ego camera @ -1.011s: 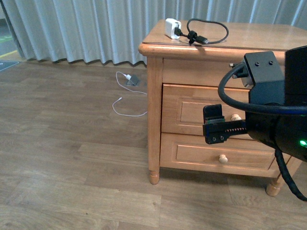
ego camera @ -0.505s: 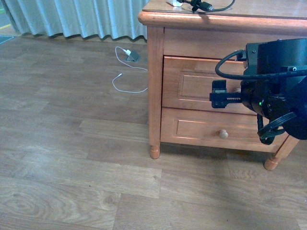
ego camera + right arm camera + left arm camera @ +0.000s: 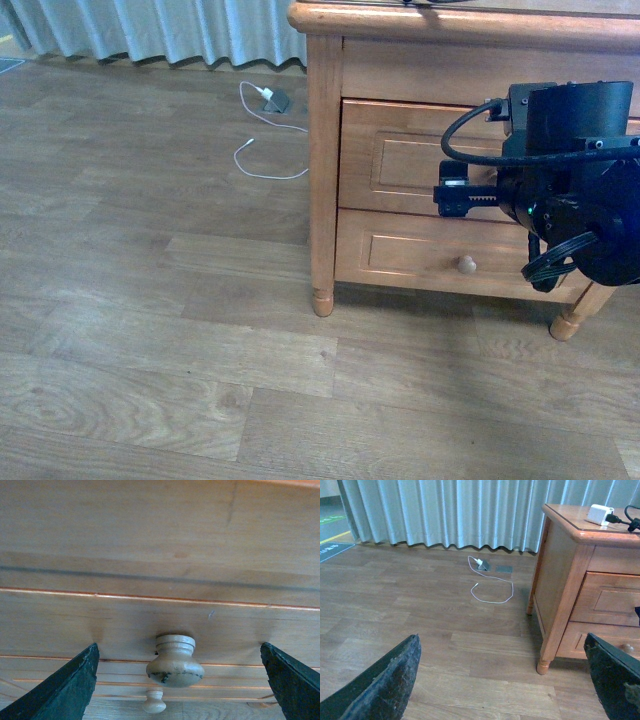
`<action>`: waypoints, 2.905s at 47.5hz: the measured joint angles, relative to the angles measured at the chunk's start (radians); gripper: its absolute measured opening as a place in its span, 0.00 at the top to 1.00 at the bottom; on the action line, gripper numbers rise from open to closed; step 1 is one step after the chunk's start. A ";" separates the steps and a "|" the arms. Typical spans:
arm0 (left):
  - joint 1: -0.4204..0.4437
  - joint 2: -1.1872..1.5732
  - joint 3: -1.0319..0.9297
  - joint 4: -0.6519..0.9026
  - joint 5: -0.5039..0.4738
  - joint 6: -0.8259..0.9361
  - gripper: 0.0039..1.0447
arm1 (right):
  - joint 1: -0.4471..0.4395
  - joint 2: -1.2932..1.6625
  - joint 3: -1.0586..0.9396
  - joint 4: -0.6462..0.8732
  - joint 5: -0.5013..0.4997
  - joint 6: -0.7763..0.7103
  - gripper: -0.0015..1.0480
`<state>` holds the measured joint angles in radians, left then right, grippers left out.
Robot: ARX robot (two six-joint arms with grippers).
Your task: Put charger into drawer
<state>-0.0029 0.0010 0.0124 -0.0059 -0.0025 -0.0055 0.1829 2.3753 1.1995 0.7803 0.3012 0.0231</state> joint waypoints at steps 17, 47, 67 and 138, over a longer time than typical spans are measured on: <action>0.000 0.000 0.000 0.000 0.000 0.000 0.05 | 0.000 0.002 0.000 0.003 0.003 -0.002 0.64; 0.000 0.000 0.000 0.000 0.000 0.000 0.05 | 0.011 -0.116 -0.187 -0.012 -0.037 0.070 0.77; 0.000 0.000 0.000 0.000 0.000 0.000 0.05 | 0.037 -0.494 -0.699 -0.050 -0.198 0.077 0.78; 0.000 0.000 0.000 0.000 0.000 0.000 0.05 | -0.185 -1.998 -1.123 -0.475 -0.300 -0.002 0.49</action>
<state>-0.0029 0.0006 0.0124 -0.0059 -0.0025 -0.0055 -0.0021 0.3775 0.0769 0.3058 0.0013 0.0216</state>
